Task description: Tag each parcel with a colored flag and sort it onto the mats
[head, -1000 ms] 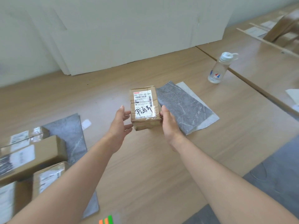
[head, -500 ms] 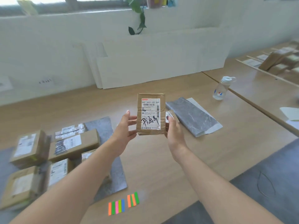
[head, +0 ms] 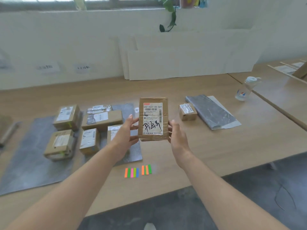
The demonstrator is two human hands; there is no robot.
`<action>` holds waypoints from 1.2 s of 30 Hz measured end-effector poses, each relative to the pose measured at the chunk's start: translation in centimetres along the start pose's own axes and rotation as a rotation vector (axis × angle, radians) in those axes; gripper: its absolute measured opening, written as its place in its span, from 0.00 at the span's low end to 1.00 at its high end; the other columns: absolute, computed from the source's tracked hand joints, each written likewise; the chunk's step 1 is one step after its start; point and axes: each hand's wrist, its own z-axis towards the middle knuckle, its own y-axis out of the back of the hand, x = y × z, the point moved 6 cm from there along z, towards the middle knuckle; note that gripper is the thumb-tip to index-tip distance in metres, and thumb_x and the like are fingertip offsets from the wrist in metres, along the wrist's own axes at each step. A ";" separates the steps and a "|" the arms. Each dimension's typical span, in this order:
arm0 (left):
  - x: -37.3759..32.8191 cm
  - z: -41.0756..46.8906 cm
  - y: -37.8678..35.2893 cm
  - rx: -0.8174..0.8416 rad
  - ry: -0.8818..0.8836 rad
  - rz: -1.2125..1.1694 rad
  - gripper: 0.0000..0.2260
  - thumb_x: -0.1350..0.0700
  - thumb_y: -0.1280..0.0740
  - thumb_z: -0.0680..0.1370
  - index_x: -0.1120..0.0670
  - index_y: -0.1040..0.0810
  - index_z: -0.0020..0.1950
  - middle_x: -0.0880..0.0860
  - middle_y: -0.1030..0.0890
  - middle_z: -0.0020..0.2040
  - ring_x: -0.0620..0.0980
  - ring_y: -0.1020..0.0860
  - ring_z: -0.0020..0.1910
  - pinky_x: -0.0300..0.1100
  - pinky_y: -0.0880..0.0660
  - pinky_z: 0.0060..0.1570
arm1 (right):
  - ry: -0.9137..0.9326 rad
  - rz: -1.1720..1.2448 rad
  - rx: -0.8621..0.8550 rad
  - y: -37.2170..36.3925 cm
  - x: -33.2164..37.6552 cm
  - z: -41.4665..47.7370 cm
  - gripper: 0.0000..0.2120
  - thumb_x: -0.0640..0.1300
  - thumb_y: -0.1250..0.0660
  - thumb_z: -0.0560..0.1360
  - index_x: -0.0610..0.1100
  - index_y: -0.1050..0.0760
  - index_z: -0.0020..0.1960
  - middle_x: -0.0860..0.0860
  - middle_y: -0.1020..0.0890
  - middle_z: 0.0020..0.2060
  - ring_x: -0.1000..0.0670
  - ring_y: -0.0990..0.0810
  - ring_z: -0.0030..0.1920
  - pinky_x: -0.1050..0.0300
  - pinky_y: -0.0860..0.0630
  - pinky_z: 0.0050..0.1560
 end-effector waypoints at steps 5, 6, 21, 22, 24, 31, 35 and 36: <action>3.7 -5.0 3.0 -0.044 0.040 -0.019 0.22 0.36 0.48 0.83 0.45 0.22 0.65 0.53 0.20 0.62 0.57 0.19 0.59 0.53 0.27 0.68 | -0.027 -0.008 0.079 -1.7 -2.7 -5.1 0.23 0.55 0.49 0.83 0.48 0.17 0.50 0.52 0.12 0.47 0.50 0.15 0.52 0.45 0.22 0.63; 4.0 -5.8 3.7 -0.051 0.035 -0.024 0.22 0.37 0.48 0.83 0.46 0.23 0.65 0.53 0.20 0.61 0.57 0.19 0.59 0.52 0.27 0.67 | -0.026 -0.013 0.096 -2.2 -2.8 -5.9 0.23 0.55 0.50 0.82 0.48 0.17 0.51 0.52 0.12 0.48 0.50 0.15 0.53 0.45 0.22 0.63; 7.4 -10.8 18.0 -0.157 0.119 -0.061 0.20 0.40 0.48 0.84 0.46 0.20 0.62 0.51 0.20 0.60 0.57 0.21 0.60 0.54 0.28 0.67 | -0.121 -0.076 0.148 -15.2 -6.2 -11.8 0.23 0.61 0.45 0.75 0.50 0.16 0.49 0.49 0.12 0.46 0.41 0.16 0.53 0.36 0.21 0.60; 8.0 -10.6 18.9 -0.156 0.126 -0.060 0.19 0.40 0.47 0.84 0.46 0.20 0.60 0.50 0.20 0.59 0.57 0.21 0.59 0.54 0.28 0.67 | -0.128 -0.087 0.145 -16.1 -6.9 -11.8 0.23 0.61 0.44 0.74 0.49 0.16 0.50 0.50 0.12 0.47 0.42 0.15 0.53 0.36 0.21 0.60; 9.5 -10.4 20.7 -0.159 0.165 -0.074 0.18 0.40 0.46 0.84 0.45 0.20 0.59 0.51 0.20 0.59 0.57 0.21 0.59 0.54 0.28 0.67 | -0.146 -0.110 0.130 -17.7 -8.3 -12.3 0.23 0.61 0.44 0.74 0.48 0.17 0.51 0.50 0.12 0.47 0.44 0.15 0.53 0.39 0.20 0.60; 13.2 -8.2 25.1 -0.102 0.244 -0.067 0.17 0.39 0.47 0.84 0.45 0.23 0.60 0.50 0.21 0.57 0.58 0.22 0.58 0.53 0.28 0.66 | -0.243 -0.122 0.048 -22.2 -12.7 -12.7 0.19 0.54 0.44 0.81 0.46 0.17 0.52 0.50 0.12 0.47 0.47 0.16 0.52 0.51 0.22 0.50; 16.2 -7.1 27.3 -0.092 0.297 -0.051 0.17 0.39 0.47 0.84 0.45 0.24 0.63 0.50 0.22 0.58 0.58 0.22 0.57 0.52 0.27 0.64 | -0.302 -0.162 0.058 -24.3 -15.9 -13.0 0.20 0.54 0.45 0.81 0.46 0.18 0.52 0.50 0.12 0.47 0.46 0.15 0.53 0.47 0.21 0.58; 17.0 -7.0 27.7 -0.091 0.314 -0.049 0.17 0.39 0.47 0.84 0.45 0.24 0.63 0.50 0.22 0.57 0.58 0.21 0.57 0.51 0.27 0.64 | -0.320 -0.170 0.062 -24.6 -16.7 -13.2 0.20 0.53 0.45 0.82 0.45 0.18 0.52 0.50 0.12 0.47 0.46 0.15 0.53 0.48 0.21 0.57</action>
